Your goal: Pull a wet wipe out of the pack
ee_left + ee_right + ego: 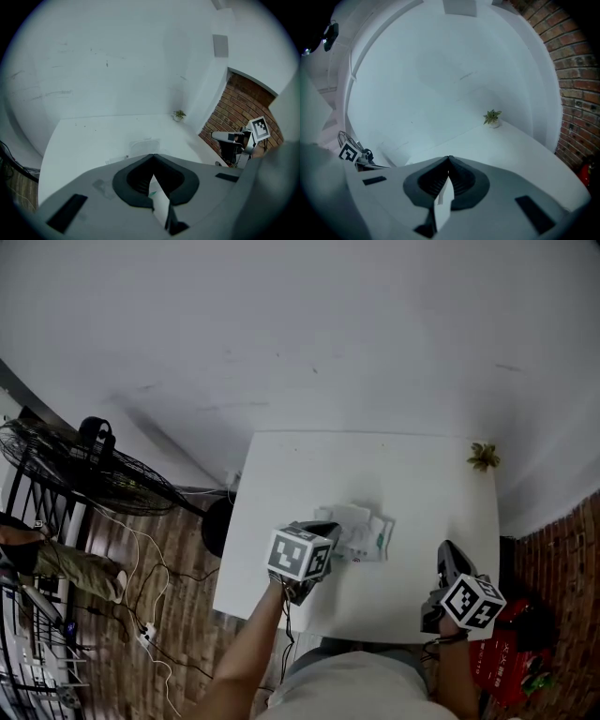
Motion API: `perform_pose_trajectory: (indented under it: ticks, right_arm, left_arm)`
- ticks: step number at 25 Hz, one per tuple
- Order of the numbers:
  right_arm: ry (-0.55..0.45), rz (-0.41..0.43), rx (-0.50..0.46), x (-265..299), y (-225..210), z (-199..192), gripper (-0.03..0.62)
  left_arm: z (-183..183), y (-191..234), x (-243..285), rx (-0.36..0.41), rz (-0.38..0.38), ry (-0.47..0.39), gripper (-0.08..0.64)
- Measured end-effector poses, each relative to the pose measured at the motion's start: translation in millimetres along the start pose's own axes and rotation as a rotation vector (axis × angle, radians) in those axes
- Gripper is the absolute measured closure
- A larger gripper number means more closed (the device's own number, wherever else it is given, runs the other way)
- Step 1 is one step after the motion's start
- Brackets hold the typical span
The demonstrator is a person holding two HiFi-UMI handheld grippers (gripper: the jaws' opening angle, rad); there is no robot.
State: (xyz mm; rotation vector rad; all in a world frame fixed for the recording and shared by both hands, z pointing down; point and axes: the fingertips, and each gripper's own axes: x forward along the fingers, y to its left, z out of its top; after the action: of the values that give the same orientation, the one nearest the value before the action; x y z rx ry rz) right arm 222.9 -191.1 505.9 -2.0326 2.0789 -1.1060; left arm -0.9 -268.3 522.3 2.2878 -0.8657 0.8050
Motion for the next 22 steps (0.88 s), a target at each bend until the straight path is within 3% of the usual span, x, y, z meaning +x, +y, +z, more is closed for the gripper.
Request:
perform_pose_trajectory:
  ticks: [22]
  right_arm:
    - [-0.013,0.038,-0.024,1,12,7,0.591]
  left_arm:
    - [37,-6,-38,0.026,0.017,-0.127,0.549]
